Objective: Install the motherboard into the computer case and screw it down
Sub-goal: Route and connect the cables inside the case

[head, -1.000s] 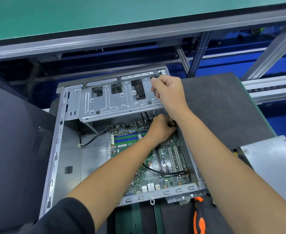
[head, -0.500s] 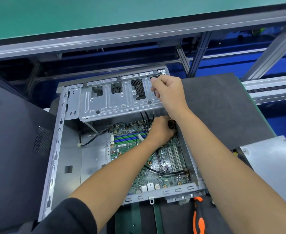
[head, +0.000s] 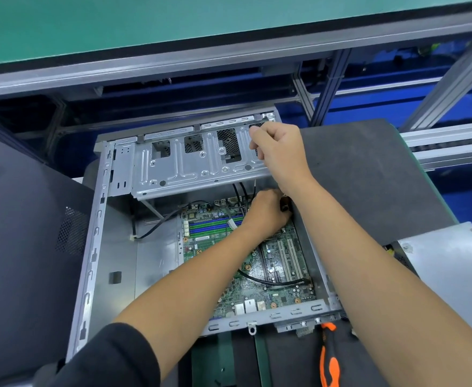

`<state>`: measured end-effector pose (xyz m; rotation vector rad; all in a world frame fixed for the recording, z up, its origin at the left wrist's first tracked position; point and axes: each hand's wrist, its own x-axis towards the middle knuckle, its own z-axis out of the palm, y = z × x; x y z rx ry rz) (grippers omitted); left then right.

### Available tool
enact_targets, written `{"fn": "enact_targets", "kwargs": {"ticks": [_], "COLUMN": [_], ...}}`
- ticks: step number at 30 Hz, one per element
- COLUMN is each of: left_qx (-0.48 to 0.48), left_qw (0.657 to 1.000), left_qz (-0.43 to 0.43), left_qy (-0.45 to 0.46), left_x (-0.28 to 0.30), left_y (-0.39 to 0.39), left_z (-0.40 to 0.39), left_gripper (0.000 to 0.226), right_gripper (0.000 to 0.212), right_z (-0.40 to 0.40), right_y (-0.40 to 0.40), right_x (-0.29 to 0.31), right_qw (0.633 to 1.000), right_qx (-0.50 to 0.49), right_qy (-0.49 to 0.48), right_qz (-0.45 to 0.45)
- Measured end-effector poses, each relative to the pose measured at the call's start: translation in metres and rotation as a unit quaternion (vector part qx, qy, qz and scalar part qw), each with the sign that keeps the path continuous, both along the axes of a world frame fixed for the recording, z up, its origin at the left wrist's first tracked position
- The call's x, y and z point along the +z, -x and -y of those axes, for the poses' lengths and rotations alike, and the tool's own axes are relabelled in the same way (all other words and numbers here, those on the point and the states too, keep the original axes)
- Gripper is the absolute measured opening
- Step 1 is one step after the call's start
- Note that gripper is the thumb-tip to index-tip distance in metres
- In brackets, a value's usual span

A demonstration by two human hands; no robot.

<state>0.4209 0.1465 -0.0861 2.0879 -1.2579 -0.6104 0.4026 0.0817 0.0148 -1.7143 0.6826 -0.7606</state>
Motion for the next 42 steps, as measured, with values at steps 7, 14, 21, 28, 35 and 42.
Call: {"fn": "enact_targets", "kwargs": {"ticks": [7, 14, 21, 28, 35, 42], "left_qx": [-0.076, -0.046, 0.014, -0.019, -0.014, 0.005], "left_qw": [0.995, 0.978, 0.972, 0.951, 0.948, 0.950], "left_qz": [0.020, 0.090, 0.135, 0.249, 0.197, 0.203], "left_qy": [-0.059, -0.180, -0.189, -0.182, -0.248, -0.236], "left_x": [0.043, 0.046, 0.029, 0.029, 0.017, 0.013], "left_y": [-0.042, -0.077, -0.075, -0.070, -0.071, -0.077], "left_z": [-0.031, -0.092, -0.121, -0.116, -0.112, -0.110], "left_gripper": [0.016, 0.032, 0.024, 0.042, 0.066, 0.069], "right_gripper": [0.034, 0.031, 0.022, 0.010, 0.019, 0.019], "right_z": [-0.016, -0.038, -0.071, -0.075, -0.073, -0.076], "right_y": [-0.004, 0.004, 0.022, 0.034, 0.038, 0.038], "right_x": [-0.009, -0.006, -0.032, -0.038, -0.042, -0.040], "right_qw": [0.939, 0.850, 0.763, 0.737, 0.677, 0.624], "right_qx": [0.093, 0.115, 0.364, 0.481, 0.483, 0.494], "right_qy": [0.291, 0.477, 0.385, 0.161, 0.059, 0.044], "right_qz": [-0.159, -0.194, -0.371, -0.447, -0.552, -0.604]}}
